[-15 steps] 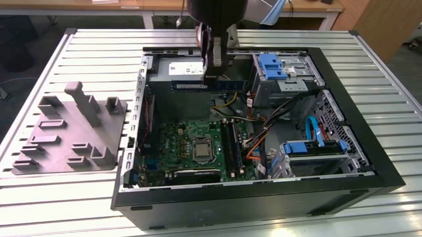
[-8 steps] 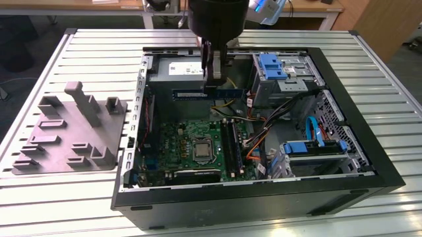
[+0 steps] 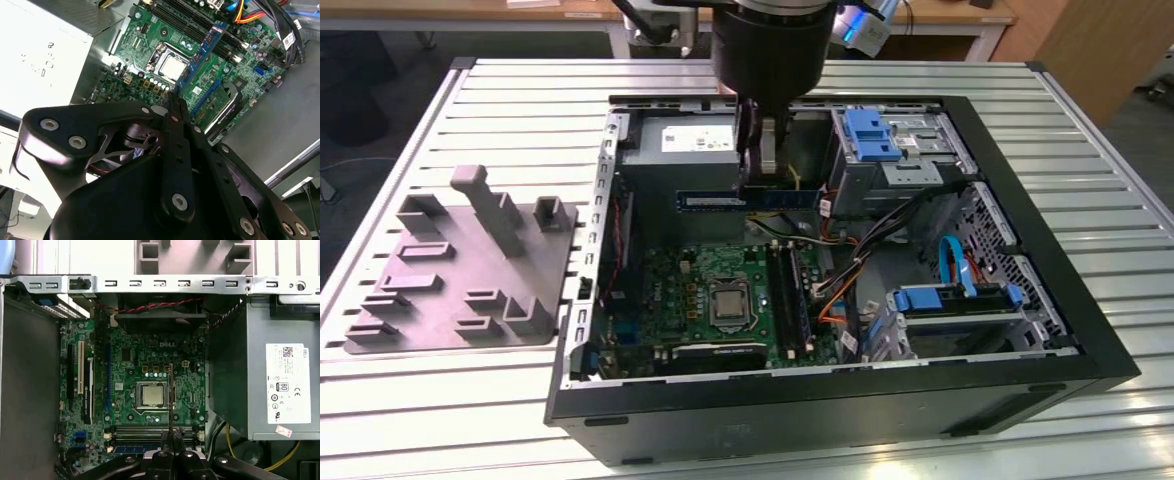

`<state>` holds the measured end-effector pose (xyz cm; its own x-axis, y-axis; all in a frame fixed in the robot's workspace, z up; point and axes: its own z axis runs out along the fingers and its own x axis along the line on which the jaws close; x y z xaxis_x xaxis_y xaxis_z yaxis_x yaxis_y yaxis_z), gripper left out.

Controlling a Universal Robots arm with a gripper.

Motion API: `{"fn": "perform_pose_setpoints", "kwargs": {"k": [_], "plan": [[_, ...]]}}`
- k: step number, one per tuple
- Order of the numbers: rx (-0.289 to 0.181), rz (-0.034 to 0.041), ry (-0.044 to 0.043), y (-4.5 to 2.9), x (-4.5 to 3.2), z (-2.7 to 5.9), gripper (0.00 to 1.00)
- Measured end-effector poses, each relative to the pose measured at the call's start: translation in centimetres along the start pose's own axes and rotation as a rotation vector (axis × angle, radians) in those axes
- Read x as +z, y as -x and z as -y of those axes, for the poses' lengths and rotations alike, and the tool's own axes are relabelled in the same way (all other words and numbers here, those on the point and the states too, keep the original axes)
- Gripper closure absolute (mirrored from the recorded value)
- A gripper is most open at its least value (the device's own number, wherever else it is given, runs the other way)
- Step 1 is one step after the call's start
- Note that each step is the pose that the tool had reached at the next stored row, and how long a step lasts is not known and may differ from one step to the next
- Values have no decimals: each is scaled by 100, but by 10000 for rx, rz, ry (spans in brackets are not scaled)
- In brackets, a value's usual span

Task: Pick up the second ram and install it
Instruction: 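Pick up the second ram and move it above second insertion slot, then insert the second ram into the second slot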

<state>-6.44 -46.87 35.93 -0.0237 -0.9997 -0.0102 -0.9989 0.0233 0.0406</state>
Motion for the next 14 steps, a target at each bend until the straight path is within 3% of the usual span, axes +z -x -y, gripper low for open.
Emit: {"fn": "perform_pose_setpoints", "kwargs": {"k": [14], "plan": [[-1, 0, 0, 0, 1, 4, 89]]}}
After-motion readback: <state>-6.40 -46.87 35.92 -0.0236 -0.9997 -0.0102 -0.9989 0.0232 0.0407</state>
